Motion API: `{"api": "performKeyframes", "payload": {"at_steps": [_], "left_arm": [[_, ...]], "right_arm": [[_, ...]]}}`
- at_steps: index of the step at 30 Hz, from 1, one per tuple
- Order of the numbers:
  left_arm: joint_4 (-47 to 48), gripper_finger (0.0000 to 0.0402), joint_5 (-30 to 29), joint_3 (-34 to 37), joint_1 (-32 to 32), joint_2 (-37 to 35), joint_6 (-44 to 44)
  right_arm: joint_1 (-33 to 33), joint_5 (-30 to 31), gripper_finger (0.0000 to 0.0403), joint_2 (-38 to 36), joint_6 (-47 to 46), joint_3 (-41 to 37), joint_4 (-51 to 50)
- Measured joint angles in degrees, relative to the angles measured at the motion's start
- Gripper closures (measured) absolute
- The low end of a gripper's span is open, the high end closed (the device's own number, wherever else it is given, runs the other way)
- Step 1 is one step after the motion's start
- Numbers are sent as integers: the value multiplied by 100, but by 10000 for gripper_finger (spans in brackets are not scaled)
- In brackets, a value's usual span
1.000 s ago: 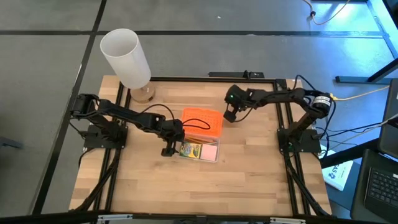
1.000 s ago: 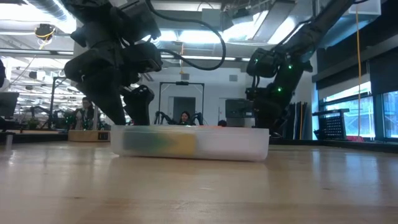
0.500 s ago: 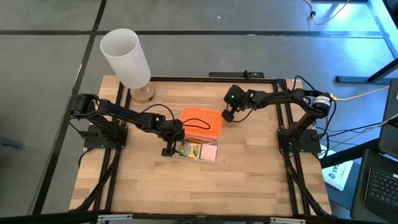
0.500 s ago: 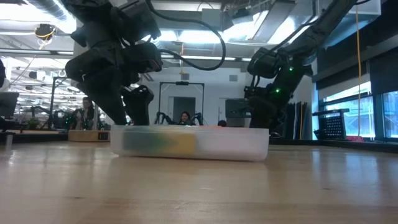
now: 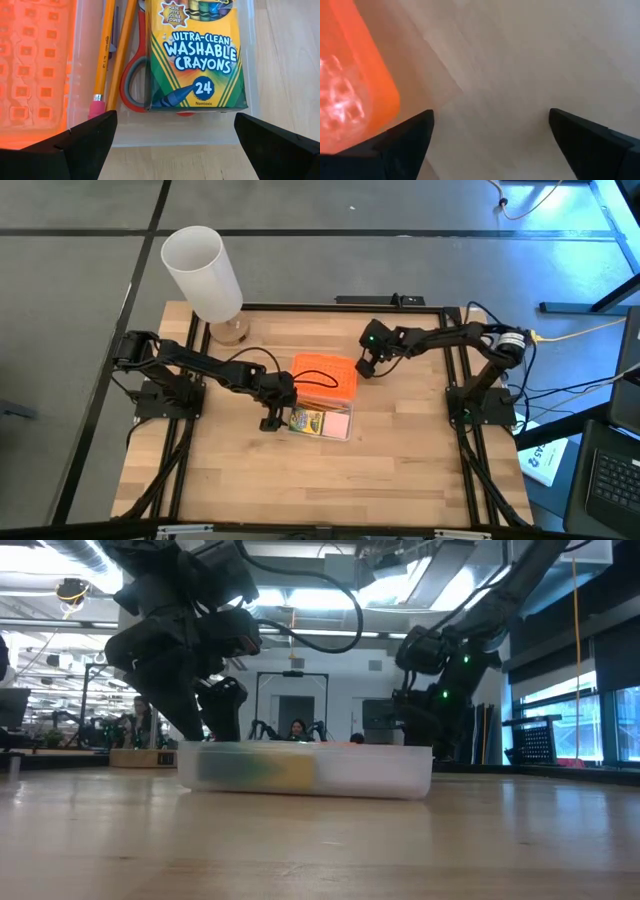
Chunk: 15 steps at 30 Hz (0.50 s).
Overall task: Pack school essentials
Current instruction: Close the orange supply box
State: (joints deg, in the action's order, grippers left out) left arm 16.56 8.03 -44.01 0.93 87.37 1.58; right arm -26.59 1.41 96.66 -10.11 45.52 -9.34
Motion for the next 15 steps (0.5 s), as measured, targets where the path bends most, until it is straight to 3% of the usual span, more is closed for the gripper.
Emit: {"api": "performKeyframes", "payload": {"at_steps": [15], "left_arm": [[-13,4,2,2,2,0,0]], "right_arm": [[160,35,8,306,158,7,501]]}}
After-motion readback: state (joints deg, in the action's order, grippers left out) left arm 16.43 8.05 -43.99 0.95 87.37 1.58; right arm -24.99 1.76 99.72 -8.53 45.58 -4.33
